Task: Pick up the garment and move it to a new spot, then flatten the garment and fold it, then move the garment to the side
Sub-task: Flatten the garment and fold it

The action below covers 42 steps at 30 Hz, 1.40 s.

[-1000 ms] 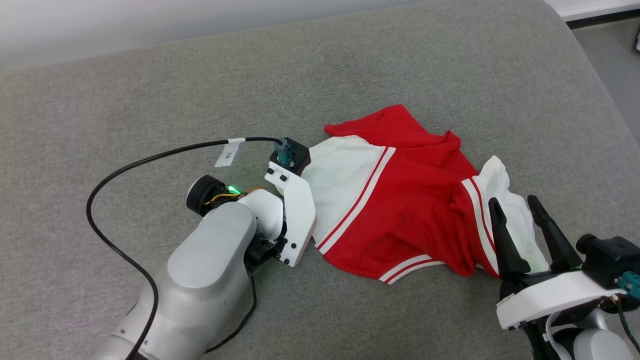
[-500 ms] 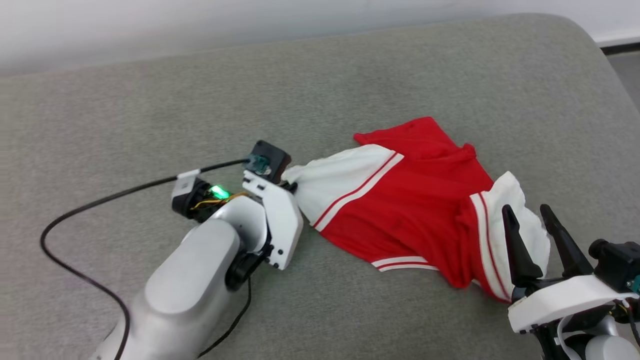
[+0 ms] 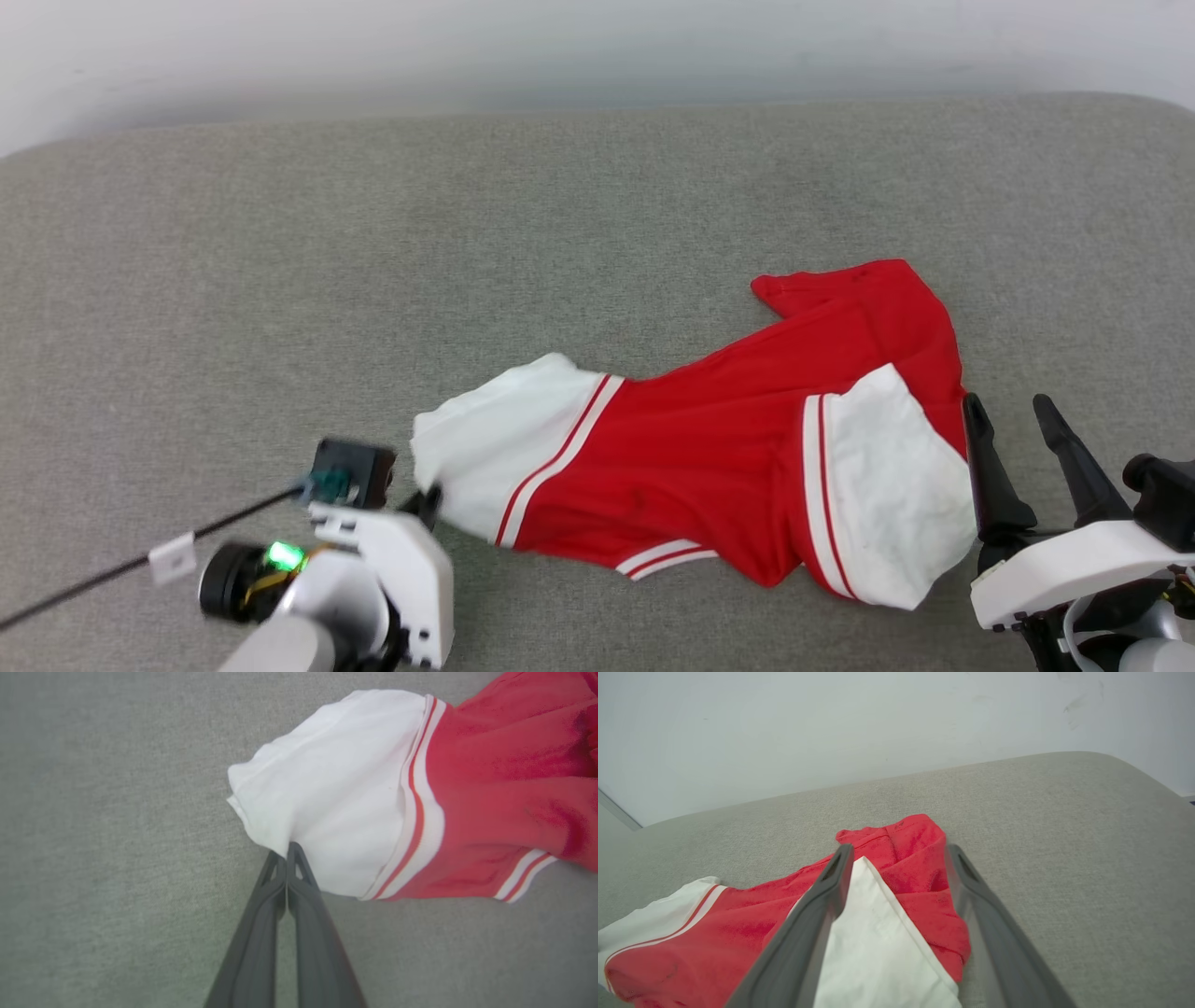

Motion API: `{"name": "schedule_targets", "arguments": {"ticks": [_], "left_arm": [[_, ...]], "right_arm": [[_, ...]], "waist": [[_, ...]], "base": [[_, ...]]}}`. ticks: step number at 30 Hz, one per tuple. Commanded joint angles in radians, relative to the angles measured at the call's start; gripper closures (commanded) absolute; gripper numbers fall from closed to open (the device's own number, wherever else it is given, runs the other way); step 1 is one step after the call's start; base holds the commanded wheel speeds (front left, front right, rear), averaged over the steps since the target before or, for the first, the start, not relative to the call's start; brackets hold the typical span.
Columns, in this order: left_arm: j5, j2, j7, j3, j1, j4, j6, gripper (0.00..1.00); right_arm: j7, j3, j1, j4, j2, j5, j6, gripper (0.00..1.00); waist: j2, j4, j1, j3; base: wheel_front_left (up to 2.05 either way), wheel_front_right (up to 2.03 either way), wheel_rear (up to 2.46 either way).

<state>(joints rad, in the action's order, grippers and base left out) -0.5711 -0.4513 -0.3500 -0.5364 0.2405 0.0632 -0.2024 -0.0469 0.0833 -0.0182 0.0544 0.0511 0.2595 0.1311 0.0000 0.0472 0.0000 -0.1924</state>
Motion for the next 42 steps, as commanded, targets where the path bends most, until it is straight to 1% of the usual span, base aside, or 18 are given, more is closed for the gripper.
{"name": "schedule_targets", "arguments": {"ticks": [1,4,7,8,9,10,13,18,20,23,27,29,32,36,38,39,42], "left_arm": [[-0.017,-0.003,0.000,0.013,-0.041,-0.011,-0.017,1.00],[-0.058,-0.003,0.011,0.040,-0.131,-0.025,-0.052,1.00],[-0.087,0.007,0.029,0.055,-0.186,-0.019,-0.063,1.00],[-0.094,0.013,0.040,0.058,-0.195,-0.014,-0.063,0.84],[-0.099,0.019,0.050,0.059,-0.203,-0.010,-0.060,0.14],[-0.101,0.026,0.064,0.060,-0.205,-0.009,-0.057,0.00],[-0.088,0.044,0.123,0.070,-0.181,-0.005,-0.057,0.00],[-0.030,0.058,0.268,0.102,-0.142,-0.013,-0.078,0.00],[-0.007,0.060,0.324,0.110,-0.128,-0.022,-0.078,0.00],[0.023,0.062,0.402,0.121,-0.112,-0.032,-0.081,0.00],[0.062,0.063,0.492,0.134,-0.090,-0.059,-0.090,0.00],[0.075,0.063,0.519,0.136,-0.087,-0.076,-0.094,0.00],[0.090,0.062,0.538,0.136,-0.082,-0.108,-0.105,0.00],[0.101,0.065,0.549,0.134,-0.078,-0.146,-0.114,0.00],[0.102,0.068,0.549,0.133,-0.075,-0.158,-0.117,0.00],[0.102,0.068,0.549,0.133,-0.075,-0.158,-0.117,0.00],[0.105,0.074,0.555,0.128,-0.072,-0.172,-0.120,0.00]], "right_arm": [[-0.003,0.001,0.011,0.005,-0.002,-0.007,-0.001,0.00],[-0.013,0.002,0.013,0.011,-0.002,-0.007,-0.001,0.00],[-0.022,0.004,0.016,0.017,-0.002,-0.011,-0.001,0.00],[-0.025,0.006,0.018,0.019,-0.002,-0.013,-0.001,0.00],[-0.029,0.007,0.021,0.020,-0.002,-0.014,-0.001,0.00],[-0.032,0.009,0.023,0.022,-0.002,-0.016,-0.001,0.00],[-0.043,0.015,0.028,0.028,-0.002,-0.018,-0.001,0.00],[-0.071,0.023,0.043,0.034,-0.002,-0.016,-0.001,0.00],[-0.089,0.031,0.049,0.035,-0.002,-0.007,-0.001,0.00],[-0.128,0.043,0.063,0.031,-0.002,0.002,-0.001,0.00],[-0.216,0.074,0.075,0.020,0.010,0.025,-0.001,0.00],[-0.280,0.083,0.077,0.011,0.030,0.048,-0.001,0.00],[-0.390,0.085,0.063,-0.003,0.079,0.080,-0.001,0.00],[-0.530,0.049,0.029,-0.007,0.135,0.121,-0.001,0.00],[-0.585,0.019,0.007,-0.006,0.162,0.141,-0.001,0.00],[-0.585,0.019,0.007,-0.006,0.162,0.141,-0.001,0.00],[-0.636,-0.025,-0.036,-0.015,0.196,0.163,-0.001,0.00]], "waist": [[0.0000,-0.008,0.0000,0.006],[0.0000,-0.012,0.0000,0.012],[0.0000,-0.014,0.0000,0.022],[0.0000,-0.015,0.0000,0.026],[0.0000,-0.016,0.0000,0.032],[0.0000,-0.017,0.0000,0.037],[0.0000,-0.019,0.0000,0.056],[0.0000,-0.016,0.0000,0.084],[0.0000,-0.015,0.0000,0.093],[0.0000,-0.013,0.0000,0.104],[0.0000,-0.017,0.0000,0.107],[0.0000,-0.024,0.0000,0.104],[0.0000,-0.039,0.0000,0.095],[0.0000,-0.068,0.0000,0.079],[0.0000,-0.084,0.0000,0.069],[0.0000,-0.084,0.0000,0.069],[0.0000,-0.109,0.0000,0.053]], "base": [[0.00,0.00,0.00],[0.00,0.00,0.00],[0.00,0.00,0.00],[0.00,0.00,0.00],[0.00,0.00,0.00],[0.00,0.00,0.00],[0.00,0.00,0.00],[0.00,0.00,0.00],[0.00,0.00,0.00],[0.00,0.00,0.00],[0.00,0.00,0.00],[0.00,0.00,0.00],[0.00,0.00,0.00],[0.00,0.00,0.00],[0.00,0.00,0.00],[0.00,0.00,0.00],[0.00,0.00,0.00]]}}
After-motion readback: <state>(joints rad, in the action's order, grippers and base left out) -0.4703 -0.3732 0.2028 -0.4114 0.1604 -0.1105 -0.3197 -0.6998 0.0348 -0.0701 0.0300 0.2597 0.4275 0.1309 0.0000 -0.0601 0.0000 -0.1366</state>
